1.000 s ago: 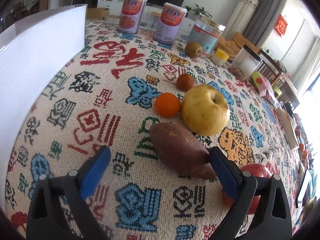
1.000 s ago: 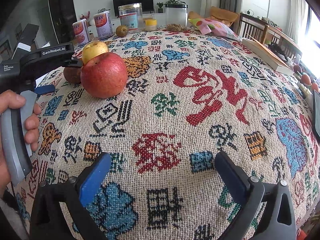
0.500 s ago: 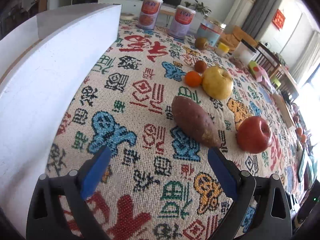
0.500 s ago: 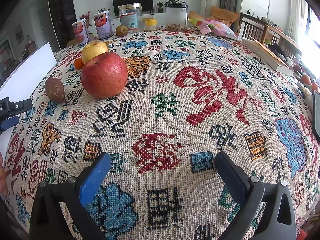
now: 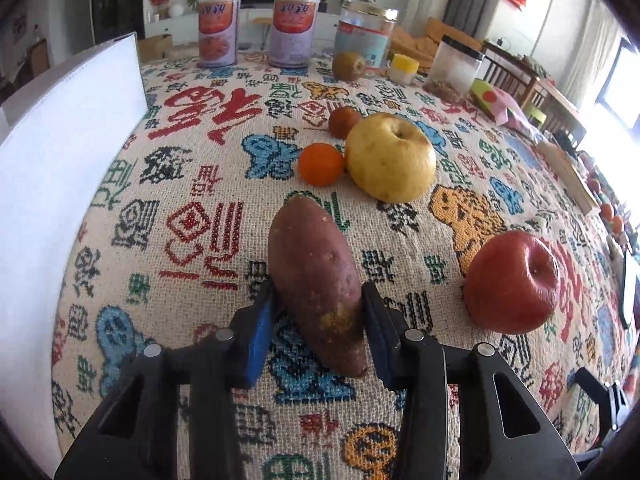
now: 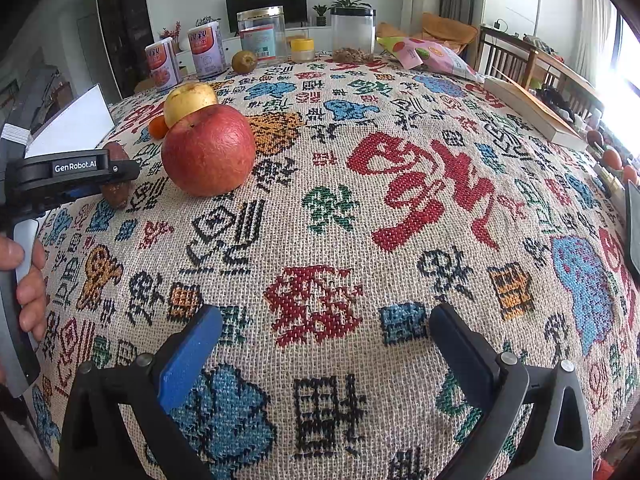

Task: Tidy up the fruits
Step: 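Reach left tool to the second sweet potato and grasp it, then lift the sweet potato off the cloth with the left tool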

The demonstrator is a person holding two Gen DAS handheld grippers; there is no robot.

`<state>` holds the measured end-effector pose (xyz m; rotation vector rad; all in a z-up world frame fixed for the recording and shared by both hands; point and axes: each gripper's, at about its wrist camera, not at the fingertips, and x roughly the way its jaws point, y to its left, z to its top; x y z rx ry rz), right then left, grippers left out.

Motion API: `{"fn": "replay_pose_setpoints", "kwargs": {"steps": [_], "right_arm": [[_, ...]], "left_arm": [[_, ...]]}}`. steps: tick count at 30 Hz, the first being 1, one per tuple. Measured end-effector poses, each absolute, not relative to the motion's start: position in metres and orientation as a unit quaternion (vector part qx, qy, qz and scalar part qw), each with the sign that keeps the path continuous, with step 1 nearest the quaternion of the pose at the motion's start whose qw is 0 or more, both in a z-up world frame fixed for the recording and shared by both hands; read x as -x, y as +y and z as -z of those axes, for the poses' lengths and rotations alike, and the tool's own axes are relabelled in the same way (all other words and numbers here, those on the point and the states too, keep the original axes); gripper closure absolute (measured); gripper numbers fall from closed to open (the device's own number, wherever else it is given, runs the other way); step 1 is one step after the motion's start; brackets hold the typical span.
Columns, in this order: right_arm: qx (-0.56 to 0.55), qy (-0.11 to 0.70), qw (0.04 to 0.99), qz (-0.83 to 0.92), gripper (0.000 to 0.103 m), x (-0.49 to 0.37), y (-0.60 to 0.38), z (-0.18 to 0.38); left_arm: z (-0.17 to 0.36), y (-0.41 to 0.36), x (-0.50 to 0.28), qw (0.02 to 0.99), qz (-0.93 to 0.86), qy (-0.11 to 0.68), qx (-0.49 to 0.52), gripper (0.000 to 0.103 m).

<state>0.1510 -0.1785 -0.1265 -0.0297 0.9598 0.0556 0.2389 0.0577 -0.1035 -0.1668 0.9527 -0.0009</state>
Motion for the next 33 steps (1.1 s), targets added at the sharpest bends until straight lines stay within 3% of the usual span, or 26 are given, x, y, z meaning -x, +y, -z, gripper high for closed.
{"fn": "replay_pose_setpoints", "kwargs": {"steps": [13, 14, 16, 17, 23, 33], "right_arm": [[0.014, 0.461, 0.887, -0.027, 0.0, -0.151, -0.179, 0.127], [0.014, 0.461, 0.887, -0.027, 0.0, -0.151, -0.179, 0.127], [0.014, 0.461, 0.887, -0.027, 0.0, -0.151, -0.179, 0.127], [0.014, 0.461, 0.887, -0.027, 0.0, -0.151, -0.179, 0.127], [0.015, 0.462, 0.887, -0.027, 0.0, -0.151, -0.179, 0.127], [0.016, 0.462, 0.887, -0.027, 0.0, -0.15, -0.179, 0.127]], "left_arm": [[0.097, 0.088, -0.158, 0.847, 0.065, 0.526, 0.034, 0.059], [0.097, 0.086, -0.155, 0.852, 0.051, 0.52, 0.029, 0.054], [0.1, 0.083, -0.153, 0.86, 0.006, 0.51, 0.02, 0.012], [0.102, 0.081, -0.151, 0.864, -0.011, 0.503, 0.021, 0.006], [0.12, 0.076, -0.151, 0.883, -0.075, 0.462, 0.037, 0.001], [0.119, 0.076, -0.15, 0.887, -0.084, 0.452, 0.038, 0.0]]}}
